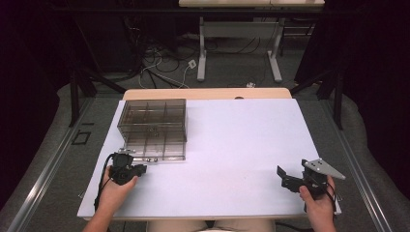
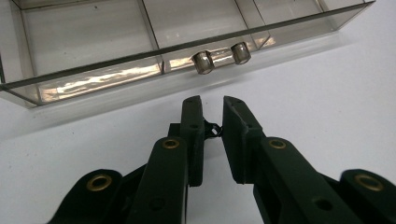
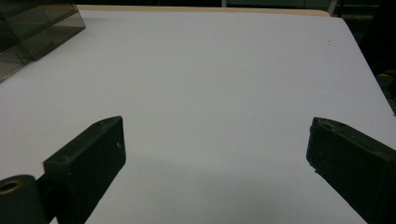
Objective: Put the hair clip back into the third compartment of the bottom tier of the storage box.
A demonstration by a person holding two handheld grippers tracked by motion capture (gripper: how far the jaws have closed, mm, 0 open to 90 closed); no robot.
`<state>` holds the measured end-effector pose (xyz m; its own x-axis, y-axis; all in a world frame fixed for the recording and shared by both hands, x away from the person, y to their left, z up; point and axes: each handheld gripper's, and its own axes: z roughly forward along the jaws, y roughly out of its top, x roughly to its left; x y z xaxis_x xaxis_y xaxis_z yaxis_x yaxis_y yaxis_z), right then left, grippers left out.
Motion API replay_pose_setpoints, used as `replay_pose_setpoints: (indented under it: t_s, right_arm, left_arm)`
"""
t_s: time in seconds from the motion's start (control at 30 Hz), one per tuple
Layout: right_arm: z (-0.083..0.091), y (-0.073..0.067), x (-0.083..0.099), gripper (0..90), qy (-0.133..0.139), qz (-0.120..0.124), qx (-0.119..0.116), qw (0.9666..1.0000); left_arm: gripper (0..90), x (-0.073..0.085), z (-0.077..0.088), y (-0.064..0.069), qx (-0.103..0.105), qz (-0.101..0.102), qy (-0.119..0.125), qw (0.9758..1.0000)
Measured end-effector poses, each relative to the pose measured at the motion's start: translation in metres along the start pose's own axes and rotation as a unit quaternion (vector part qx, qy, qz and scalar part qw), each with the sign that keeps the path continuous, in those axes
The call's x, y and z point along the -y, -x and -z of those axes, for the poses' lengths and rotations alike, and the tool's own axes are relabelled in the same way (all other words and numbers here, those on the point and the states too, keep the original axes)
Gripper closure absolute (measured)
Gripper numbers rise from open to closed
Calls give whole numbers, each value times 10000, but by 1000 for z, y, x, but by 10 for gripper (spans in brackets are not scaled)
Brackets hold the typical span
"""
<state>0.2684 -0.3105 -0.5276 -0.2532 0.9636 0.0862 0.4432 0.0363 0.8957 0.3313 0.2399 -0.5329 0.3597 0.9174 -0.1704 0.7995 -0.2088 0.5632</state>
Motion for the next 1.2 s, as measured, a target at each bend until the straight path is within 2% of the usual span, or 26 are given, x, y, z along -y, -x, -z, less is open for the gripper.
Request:
replay_pose_setpoints:
  t_s: [0.33,0.47,0.63,0.77,1.2]
  right_arm:
    - [-1,1,0,43,-87,39,15,10000]
    - [-2,0,1,43,-43,14,-14,10000]
    - [-2,0,1,54,-117,39,-41,9999]
    - [-4,-1,2,54,-93,35,-81,9999]
    - [-4,-2,3,56,-178,113,-90,9997]
  left_arm:
    - [789,0,5,2,-54,-4,241,9997]
    - [789,-1,8,3,-35,4,347,9994]
    - [789,-3,11,4,-16,64,514,9987]
    - [789,-5,13,5,-46,26,643,9979]
    - [789,-10,16,12,-55,-39,826,9966]
